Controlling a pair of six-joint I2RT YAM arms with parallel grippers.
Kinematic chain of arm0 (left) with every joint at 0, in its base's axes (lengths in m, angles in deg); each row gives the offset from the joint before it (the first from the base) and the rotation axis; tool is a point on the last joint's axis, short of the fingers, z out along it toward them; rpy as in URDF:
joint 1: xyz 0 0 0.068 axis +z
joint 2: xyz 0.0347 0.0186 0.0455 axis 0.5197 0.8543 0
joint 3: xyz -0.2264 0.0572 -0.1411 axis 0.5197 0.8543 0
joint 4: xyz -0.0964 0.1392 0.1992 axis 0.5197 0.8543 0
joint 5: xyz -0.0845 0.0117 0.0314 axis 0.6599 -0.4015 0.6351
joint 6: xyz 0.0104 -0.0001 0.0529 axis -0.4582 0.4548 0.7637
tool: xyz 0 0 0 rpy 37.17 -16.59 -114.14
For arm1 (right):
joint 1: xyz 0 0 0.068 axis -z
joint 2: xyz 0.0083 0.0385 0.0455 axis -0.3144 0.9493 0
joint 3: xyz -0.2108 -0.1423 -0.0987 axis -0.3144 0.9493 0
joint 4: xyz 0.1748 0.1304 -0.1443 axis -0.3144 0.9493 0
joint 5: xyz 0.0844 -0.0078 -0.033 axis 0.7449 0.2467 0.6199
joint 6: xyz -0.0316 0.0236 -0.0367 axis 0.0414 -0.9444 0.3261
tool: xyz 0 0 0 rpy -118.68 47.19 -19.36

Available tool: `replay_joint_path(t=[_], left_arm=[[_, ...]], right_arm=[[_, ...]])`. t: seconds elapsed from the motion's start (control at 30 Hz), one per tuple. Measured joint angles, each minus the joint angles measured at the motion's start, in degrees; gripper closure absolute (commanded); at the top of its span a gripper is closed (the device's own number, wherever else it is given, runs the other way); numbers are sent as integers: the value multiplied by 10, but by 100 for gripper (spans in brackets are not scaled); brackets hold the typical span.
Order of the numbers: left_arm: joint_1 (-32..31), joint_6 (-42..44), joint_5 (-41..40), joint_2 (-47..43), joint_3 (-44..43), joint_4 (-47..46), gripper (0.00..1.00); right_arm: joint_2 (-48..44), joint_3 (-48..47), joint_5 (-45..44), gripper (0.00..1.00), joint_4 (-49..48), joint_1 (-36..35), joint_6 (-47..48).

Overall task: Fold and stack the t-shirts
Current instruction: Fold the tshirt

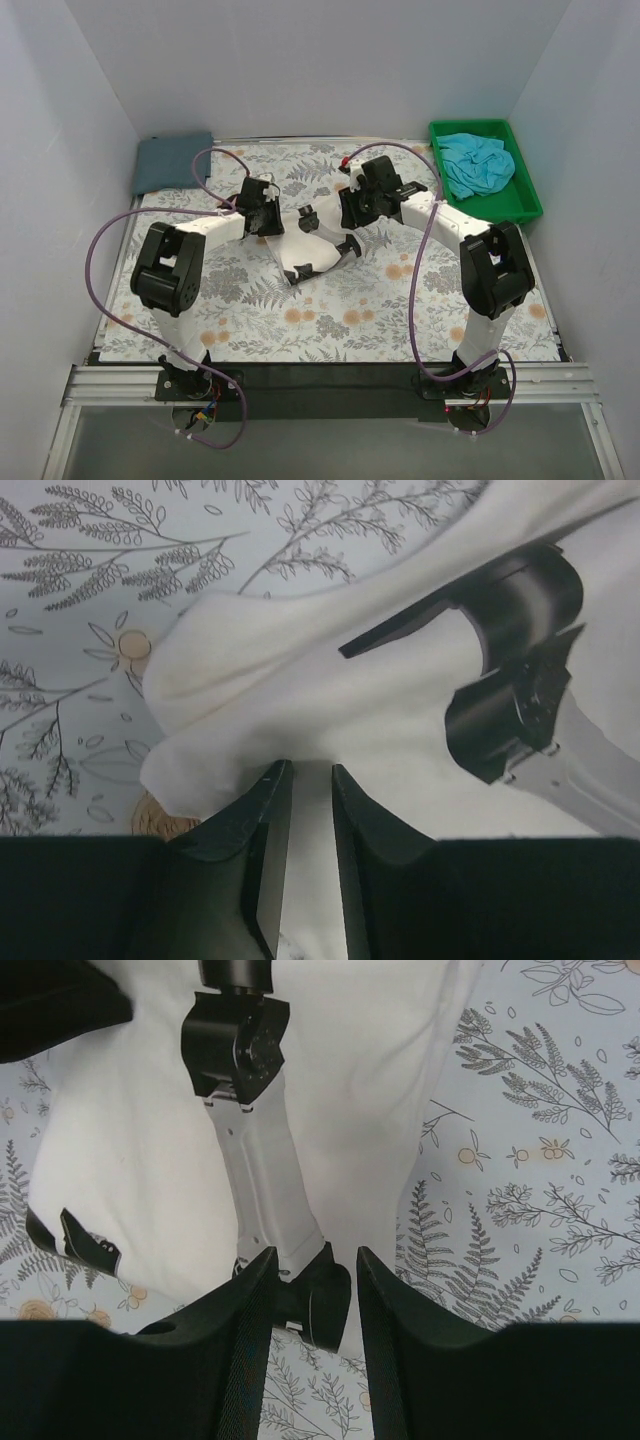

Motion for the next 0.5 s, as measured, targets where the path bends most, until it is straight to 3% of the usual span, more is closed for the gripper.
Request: replay_joint_path(t=[0.1, 0.2, 0.27, 0.4, 0.5], left_arm=[[12, -9, 5, 57, -44, -1, 67], [19, -18, 6, 76, -90, 4, 49], [21, -23, 10, 75, -101, 4, 44], [24, -39, 22, 56, -100, 8, 42], [24, -49, 27, 29, -85, 1, 47]], right_arm=[[2, 3, 24, 62, -11, 6, -12], [4, 3, 47, 61, -30, 14, -26], [10, -1, 65, 61, -44, 21, -39], [51, -46, 108, 59, -75, 32, -73], [93, -80, 150, 55, -127, 41, -114]])
